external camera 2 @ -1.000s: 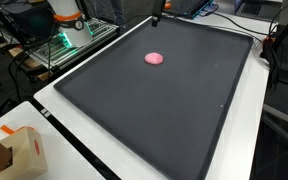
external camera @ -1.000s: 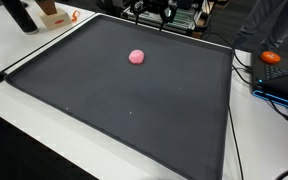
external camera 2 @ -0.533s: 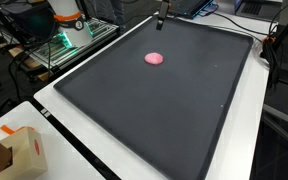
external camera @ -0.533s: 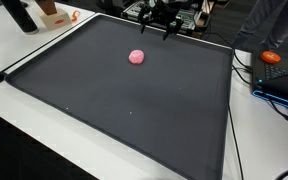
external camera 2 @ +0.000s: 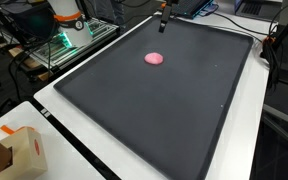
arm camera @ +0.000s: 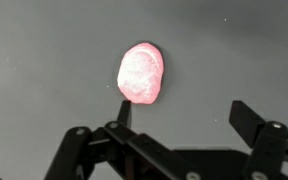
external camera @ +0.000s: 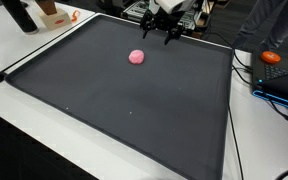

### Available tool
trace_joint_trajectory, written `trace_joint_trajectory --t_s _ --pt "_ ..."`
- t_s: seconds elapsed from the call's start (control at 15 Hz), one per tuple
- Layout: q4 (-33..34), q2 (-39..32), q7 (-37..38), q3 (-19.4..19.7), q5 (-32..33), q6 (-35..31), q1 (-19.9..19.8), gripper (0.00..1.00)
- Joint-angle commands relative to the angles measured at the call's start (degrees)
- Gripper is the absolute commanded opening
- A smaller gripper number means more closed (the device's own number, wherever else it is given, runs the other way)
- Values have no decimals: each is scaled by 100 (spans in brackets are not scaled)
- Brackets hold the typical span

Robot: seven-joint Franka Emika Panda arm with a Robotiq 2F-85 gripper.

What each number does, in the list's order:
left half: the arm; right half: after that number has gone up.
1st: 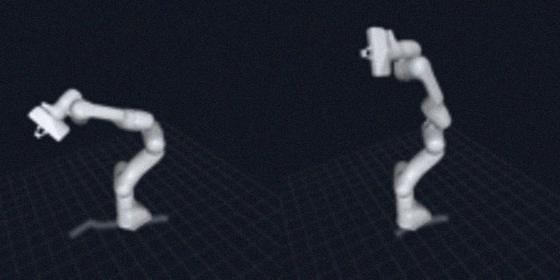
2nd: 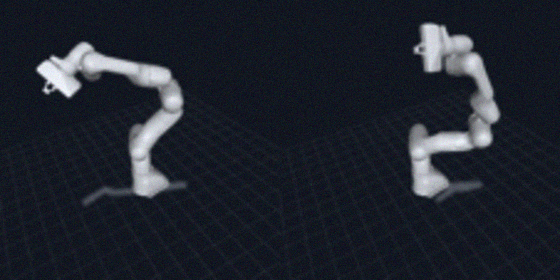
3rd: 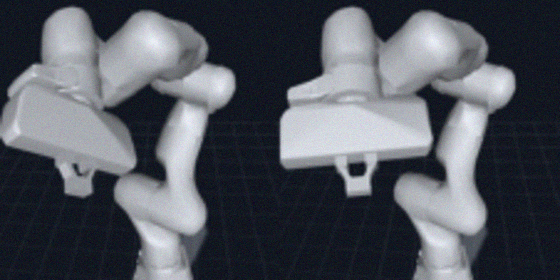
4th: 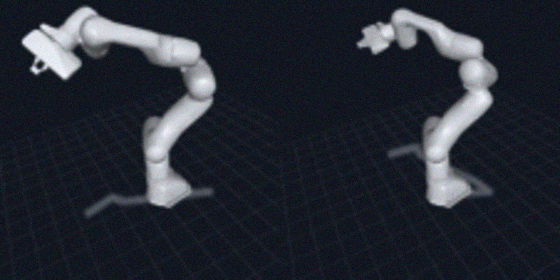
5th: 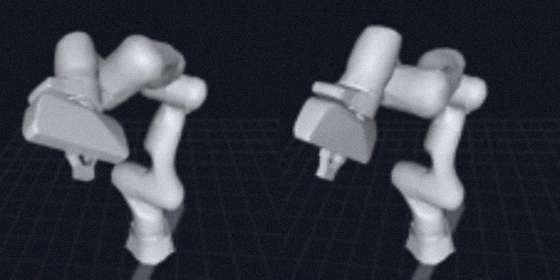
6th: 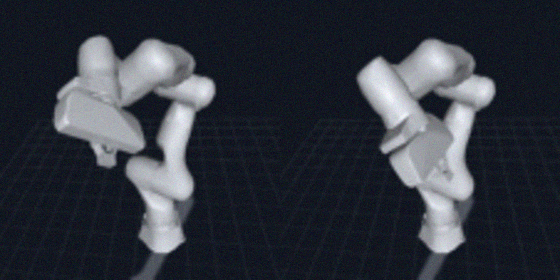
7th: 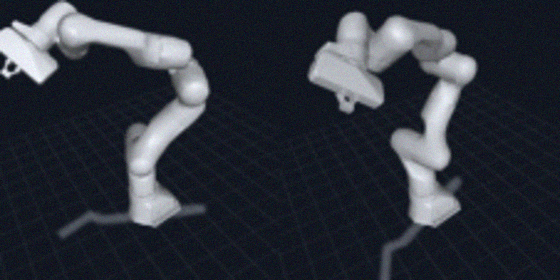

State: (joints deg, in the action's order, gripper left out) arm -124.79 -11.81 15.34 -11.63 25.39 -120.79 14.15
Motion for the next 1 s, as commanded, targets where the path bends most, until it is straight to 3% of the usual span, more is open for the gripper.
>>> trace_joint_trajectory --t_s 0.0,0.47,0.93 --pt "313 -288 99 152 85 224 68 100" --pt "850 -751 -81 484 -314 259 -157 100" --pt "1076 -971 -206 819 -1225 120 -619 100"
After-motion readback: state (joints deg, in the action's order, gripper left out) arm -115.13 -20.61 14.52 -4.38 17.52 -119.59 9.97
